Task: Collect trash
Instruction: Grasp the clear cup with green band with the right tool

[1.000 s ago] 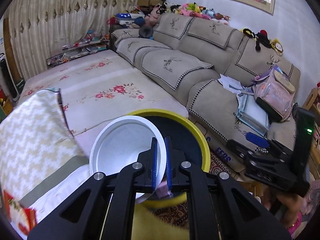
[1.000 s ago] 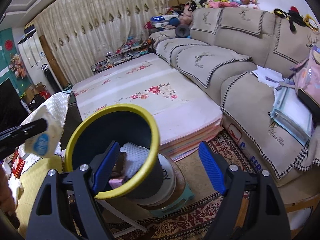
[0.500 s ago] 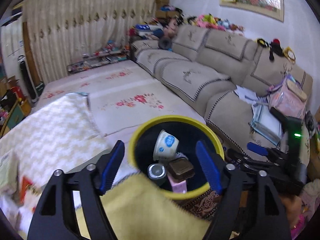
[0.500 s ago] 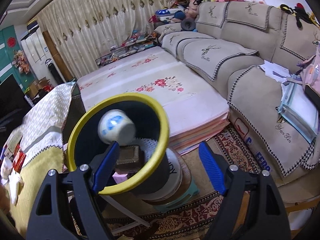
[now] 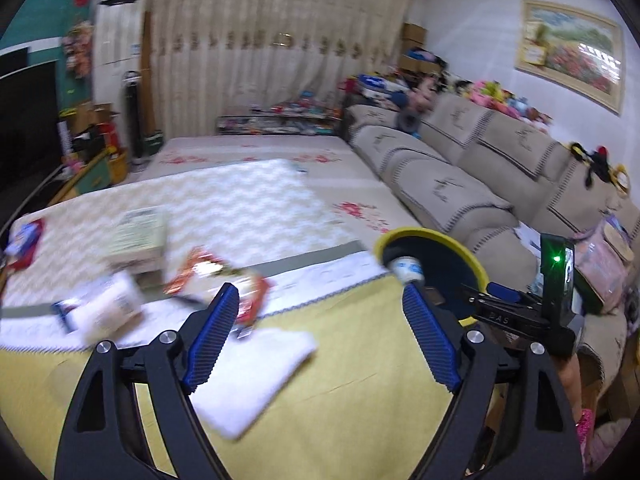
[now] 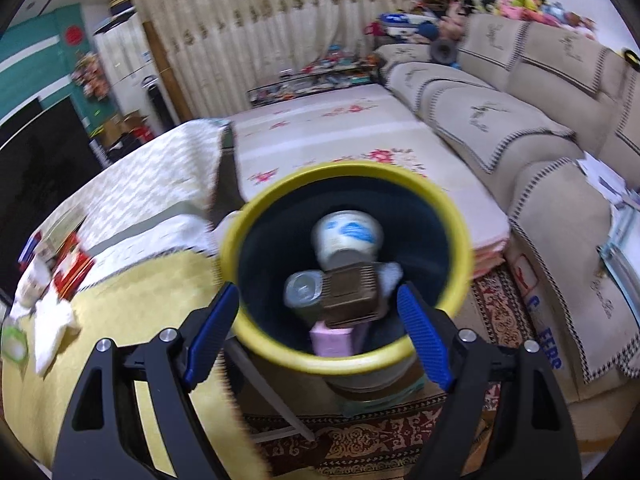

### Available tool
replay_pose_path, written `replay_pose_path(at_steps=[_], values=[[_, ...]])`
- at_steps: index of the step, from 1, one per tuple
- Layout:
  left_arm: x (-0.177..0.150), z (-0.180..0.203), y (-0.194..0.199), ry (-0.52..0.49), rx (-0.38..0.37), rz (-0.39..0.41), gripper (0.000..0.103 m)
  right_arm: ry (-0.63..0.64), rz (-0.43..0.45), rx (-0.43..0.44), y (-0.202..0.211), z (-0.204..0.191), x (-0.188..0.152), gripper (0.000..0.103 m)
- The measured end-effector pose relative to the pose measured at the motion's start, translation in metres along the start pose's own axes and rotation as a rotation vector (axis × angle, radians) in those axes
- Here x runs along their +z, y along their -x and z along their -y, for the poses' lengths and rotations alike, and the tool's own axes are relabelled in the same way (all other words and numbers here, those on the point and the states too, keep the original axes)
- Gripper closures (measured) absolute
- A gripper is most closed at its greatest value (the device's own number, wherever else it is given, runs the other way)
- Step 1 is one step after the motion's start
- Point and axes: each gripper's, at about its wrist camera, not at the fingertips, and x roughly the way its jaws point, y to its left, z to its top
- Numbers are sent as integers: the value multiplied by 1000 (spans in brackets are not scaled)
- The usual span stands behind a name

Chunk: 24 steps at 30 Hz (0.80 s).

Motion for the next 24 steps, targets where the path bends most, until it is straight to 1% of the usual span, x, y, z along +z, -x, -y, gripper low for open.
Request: replay_pose_path(at_steps=[6,11,15,21,24], values=[[-21,-50,47,60,136,39,19,95,-23,92,-2,-55,-6,26],[-38,-93,80,132,232,66,18,198,-27,197,7,-108,-15,26],[-44,-125,104,179,306,99,18,273,-41,285,14,-149,-27,26],[-50,-155,129,219,393,140,16,412,-50,441,30,-218,-53,26],[-52,-166,134,234,421,138,16,485,-67,552,37,-252,-68,26]])
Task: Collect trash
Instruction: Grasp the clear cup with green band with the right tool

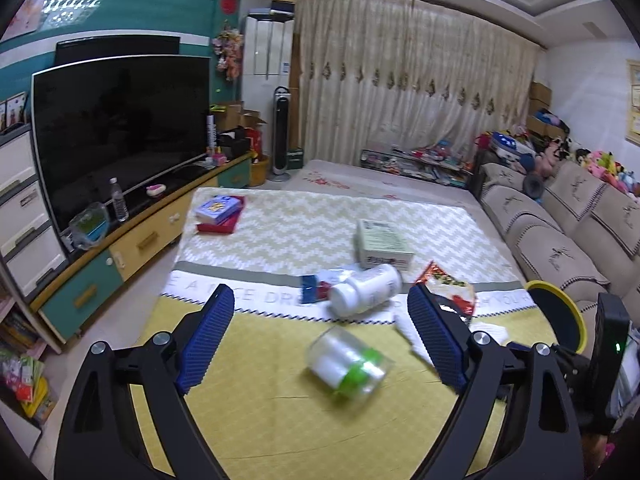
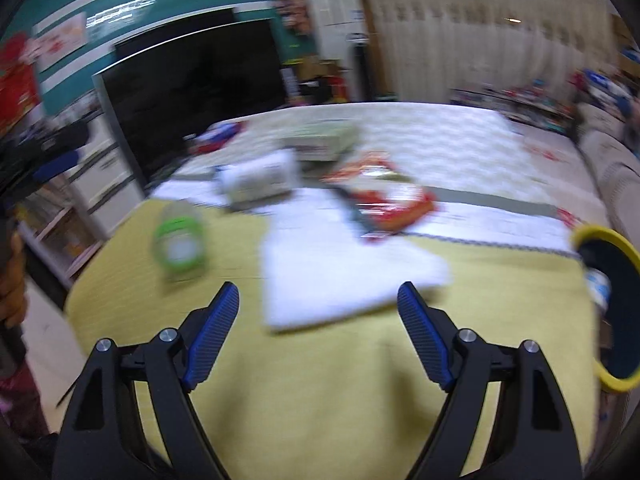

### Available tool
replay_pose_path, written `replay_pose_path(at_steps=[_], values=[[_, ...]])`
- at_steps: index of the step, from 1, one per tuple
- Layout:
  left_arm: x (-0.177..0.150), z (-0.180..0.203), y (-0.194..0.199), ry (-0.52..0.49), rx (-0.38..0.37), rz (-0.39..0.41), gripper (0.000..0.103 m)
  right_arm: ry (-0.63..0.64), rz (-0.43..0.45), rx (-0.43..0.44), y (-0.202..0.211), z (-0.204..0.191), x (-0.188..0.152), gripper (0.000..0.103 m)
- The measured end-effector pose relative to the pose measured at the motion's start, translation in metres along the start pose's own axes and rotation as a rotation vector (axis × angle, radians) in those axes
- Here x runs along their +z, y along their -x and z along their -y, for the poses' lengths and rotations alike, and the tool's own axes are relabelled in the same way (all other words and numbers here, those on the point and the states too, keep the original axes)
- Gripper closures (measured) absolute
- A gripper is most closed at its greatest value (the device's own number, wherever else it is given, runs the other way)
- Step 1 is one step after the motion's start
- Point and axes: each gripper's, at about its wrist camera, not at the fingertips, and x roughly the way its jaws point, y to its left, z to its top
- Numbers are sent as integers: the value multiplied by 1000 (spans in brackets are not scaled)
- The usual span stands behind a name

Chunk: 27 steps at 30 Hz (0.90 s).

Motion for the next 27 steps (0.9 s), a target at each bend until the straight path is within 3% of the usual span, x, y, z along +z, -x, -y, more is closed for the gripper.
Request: replay_pose_path(at_steps=[3,9,17,24,26,27], values=[[-2,-9,-2,17,12,-8,16,71,-17,92,-15,-33,1,26],[-7,-17,-6,18,28,-14,16,154,-43,123,-44,-73,15,26],[-10,-22,-10,31,34,-21,16,148,-129,153,-78,-86,29,26],[-11,-24,-14,37,36,-26,16,148,-147,148,-84,-92,32,26],[-12,-23,-14,35,35,-27,16,150,-153,145,-86,-93,33,28],[-12,-23,-15,33,35,-27,16,150,-162,139,-88,-92,33,34]])
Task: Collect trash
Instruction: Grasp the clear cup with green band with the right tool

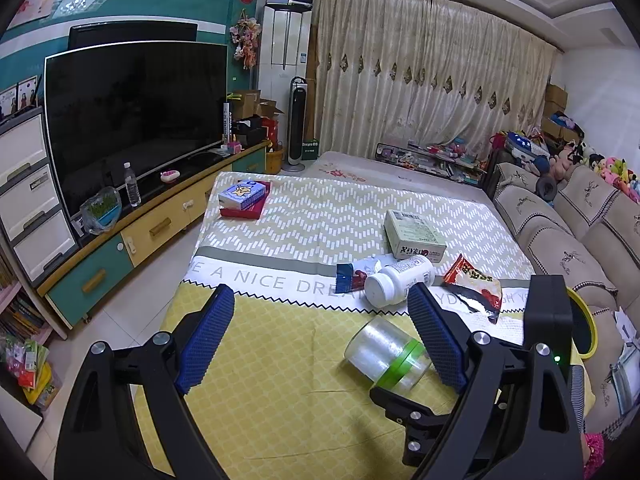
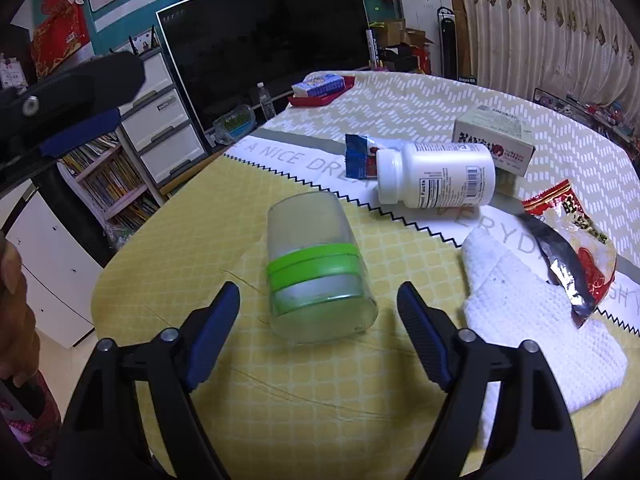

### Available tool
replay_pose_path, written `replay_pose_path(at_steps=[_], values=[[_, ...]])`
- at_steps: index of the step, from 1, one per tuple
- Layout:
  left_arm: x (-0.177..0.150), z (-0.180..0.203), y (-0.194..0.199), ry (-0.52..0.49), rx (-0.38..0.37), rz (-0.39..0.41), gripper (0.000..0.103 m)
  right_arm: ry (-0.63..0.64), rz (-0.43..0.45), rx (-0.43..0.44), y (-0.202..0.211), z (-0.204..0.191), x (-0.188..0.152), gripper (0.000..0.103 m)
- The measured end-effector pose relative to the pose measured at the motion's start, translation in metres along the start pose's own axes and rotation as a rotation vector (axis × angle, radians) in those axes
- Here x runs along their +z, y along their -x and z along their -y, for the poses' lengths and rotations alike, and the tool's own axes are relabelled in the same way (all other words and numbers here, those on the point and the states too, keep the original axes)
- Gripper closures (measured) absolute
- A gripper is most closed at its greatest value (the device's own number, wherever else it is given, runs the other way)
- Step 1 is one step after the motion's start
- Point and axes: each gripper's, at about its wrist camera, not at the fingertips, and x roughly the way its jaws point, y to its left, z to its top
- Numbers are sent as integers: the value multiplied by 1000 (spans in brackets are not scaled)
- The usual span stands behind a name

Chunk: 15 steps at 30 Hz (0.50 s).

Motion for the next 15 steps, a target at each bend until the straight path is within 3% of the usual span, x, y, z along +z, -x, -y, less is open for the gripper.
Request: replay_pose_path(at_steps=[3,15], values=[[0,0,0,1,0,-1,16,-9,-33,9,-5,2,-2,52],[0,5,-4,-6,-2,-2,16,-60,7,37,37,20,-18,53]])
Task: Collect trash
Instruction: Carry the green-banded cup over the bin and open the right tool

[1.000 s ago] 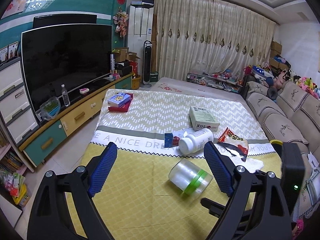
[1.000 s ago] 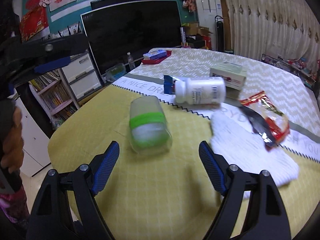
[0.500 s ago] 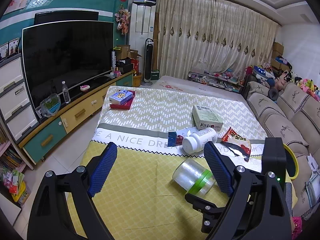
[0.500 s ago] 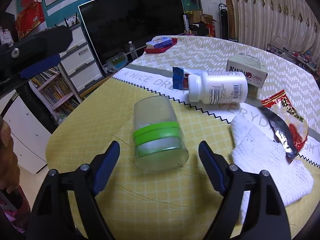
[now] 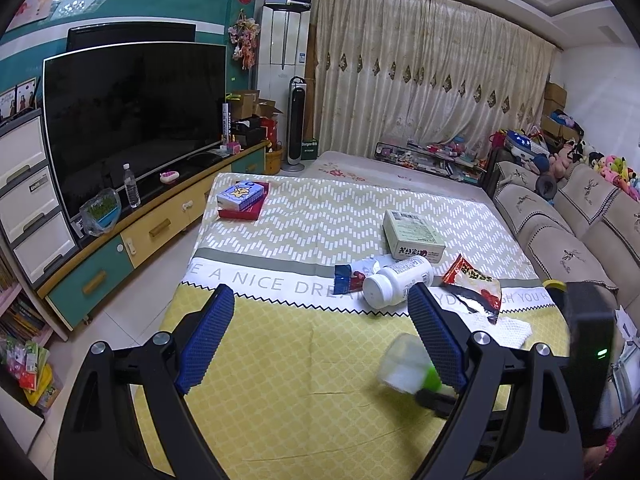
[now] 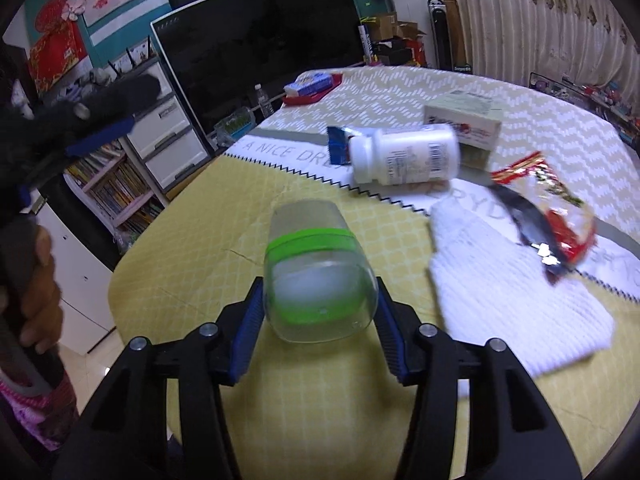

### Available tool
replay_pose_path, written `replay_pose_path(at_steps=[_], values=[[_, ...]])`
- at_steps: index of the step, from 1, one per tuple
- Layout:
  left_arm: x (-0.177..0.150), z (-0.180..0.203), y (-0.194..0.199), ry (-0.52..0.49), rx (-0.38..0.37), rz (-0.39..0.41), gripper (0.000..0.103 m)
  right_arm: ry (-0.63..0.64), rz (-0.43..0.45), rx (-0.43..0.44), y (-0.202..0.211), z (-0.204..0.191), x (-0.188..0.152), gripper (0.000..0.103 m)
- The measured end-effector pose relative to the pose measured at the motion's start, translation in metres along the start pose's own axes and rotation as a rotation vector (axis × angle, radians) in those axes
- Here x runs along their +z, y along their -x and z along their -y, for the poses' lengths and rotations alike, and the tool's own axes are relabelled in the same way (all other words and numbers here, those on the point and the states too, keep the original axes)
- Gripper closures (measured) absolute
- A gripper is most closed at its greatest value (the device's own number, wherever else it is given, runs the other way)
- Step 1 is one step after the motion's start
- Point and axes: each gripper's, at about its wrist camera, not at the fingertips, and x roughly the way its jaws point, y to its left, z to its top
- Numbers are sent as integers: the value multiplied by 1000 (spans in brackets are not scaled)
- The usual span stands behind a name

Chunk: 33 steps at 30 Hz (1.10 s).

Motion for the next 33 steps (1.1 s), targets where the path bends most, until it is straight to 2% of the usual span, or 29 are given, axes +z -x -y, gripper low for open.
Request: replay_pose_path(at_steps=[9,21,27,33], values=[[-2,11,-6,-18,-13,-14,16,-77,105,-49,66,38,-9,54],[-5,33,-12,-63,-36,-41,16,-217,222,-148,122,98,-23,54],[-8,46,-20,-82,-51,-65,16,-321,286,-272,156,143,-37,54],[-10,58,-30,-100,-69,-88,16,-464,327,-502,194,209,-61,54]])
